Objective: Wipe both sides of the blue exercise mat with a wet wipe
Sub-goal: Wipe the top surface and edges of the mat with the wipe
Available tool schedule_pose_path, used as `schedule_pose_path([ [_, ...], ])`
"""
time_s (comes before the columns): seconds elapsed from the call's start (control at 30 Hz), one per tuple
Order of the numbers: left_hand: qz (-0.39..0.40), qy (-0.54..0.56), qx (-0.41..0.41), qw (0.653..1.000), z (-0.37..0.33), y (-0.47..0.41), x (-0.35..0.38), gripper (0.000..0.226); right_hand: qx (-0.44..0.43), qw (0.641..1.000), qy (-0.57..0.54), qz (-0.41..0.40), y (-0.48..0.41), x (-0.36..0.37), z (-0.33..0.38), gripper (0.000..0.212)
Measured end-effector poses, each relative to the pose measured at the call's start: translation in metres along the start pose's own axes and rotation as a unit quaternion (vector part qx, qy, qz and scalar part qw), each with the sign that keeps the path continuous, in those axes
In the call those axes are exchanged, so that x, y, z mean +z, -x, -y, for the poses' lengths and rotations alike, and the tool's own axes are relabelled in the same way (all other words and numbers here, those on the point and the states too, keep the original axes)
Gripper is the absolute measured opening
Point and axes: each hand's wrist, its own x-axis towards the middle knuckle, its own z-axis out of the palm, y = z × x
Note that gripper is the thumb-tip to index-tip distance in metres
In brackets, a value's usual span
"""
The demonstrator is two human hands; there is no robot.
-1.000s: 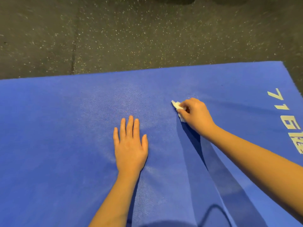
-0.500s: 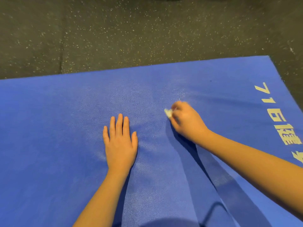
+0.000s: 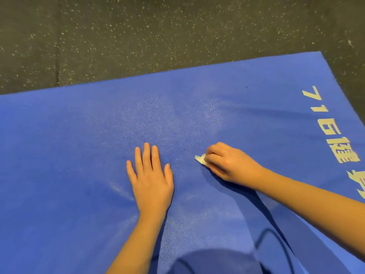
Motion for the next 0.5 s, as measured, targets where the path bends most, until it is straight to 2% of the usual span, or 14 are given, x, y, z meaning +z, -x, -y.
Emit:
schedule_pose_path([
  [0.07,0.0,0.003,0.001,1.0,0.0,0.0,0.0,0.059,0.074,0.995,0.031,-0.056,-0.004,-0.005,-0.012,0.041],
  [0.13,-0.001,0.002,-0.003,1.0,0.001,0.0,0.001,0.059,0.19,0.971,0.039,-0.141,-0.007,-0.007,-0.022,0.037],
  [0.17,0.0,0.003,-0.004,1.0,0.001,0.0,0.001,0.059,0.219,0.963,0.035,-0.154,-0.006,-0.005,-0.02,0.035],
  [0.2,0.0,0.005,-0.005,1.0,0.001,0.0,0.001,0.059,0.214,0.965,0.027,-0.146,-0.004,-0.001,-0.013,0.032],
  [0.3,-0.001,0.009,-0.002,1.0,0.001,0.0,0.0,0.059,0.059,0.998,-0.018,-0.017,0.018,0.006,0.02,0.031],
  [0.37,-0.005,0.011,0.0,1.0,0.001,0.0,0.001,0.059,0.008,0.999,-0.017,0.029,0.03,0.002,0.02,0.034],
  [0.4,-0.005,0.013,0.001,1.0,0.001,0.0,0.001,0.059,0.024,1.0,-0.006,0.012,0.03,-0.001,0.014,0.034],
  [0.5,0.0,0.018,0.003,1.0,0.002,0.0,0.001,0.059,0.17,0.981,0.021,-0.096,0.025,-0.007,-0.006,0.023],
])
